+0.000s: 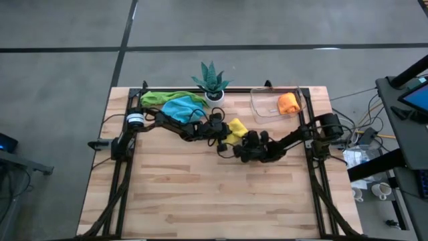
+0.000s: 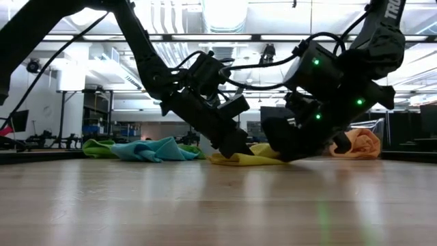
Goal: Roll microfiber towels into tight, uniform cylinder then place into a basket
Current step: Roll the yellow microfiber cloth
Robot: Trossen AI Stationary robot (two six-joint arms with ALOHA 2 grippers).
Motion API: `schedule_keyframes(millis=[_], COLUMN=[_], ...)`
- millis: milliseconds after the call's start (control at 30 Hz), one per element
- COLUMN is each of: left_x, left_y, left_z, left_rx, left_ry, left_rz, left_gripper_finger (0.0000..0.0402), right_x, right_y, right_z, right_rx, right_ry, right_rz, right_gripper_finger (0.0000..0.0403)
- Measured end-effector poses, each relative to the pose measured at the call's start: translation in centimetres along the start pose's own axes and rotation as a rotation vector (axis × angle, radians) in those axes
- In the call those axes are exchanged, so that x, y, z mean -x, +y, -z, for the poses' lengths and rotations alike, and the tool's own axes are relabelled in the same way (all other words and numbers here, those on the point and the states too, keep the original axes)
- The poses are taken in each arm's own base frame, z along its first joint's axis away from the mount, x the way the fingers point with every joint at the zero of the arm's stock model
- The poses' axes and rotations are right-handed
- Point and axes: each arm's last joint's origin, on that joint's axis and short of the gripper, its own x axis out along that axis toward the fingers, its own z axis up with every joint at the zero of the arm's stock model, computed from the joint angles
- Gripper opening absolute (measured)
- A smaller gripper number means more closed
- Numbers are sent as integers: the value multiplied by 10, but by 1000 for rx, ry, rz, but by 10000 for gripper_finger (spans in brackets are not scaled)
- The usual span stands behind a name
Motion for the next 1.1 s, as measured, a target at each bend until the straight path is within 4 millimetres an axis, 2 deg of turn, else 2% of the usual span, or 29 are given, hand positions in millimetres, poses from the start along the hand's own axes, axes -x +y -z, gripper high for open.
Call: schedule_keyframes(millis=[167,333,500,667,900,1100], left_x=[0,0,0,0,0,0], left_y=[0,0,1,1,1,1], left_z=[1,2,2,2,2,2], left_rx=[-2,-4,-5,-6,-6,-6], left_ry=[2,5,7,8,7,7], left_rz=[-1,-2,-5,-5,-6,-6], left_gripper_finger=[0,0,0,0,0,0], right_x=[9,23,40,49,33,11], right_y=[-1,-11,-16,-14,-10,-18], right_z=[0,-8,-25,-40,-51,-56], right_rx=[64,146,191,248,272,265], right_ry=[5,37,1,-47,-82,-77], right_rz=[5,51,35,-27,-201,-209], right_gripper_finger=[8,8,8,8,8,8])
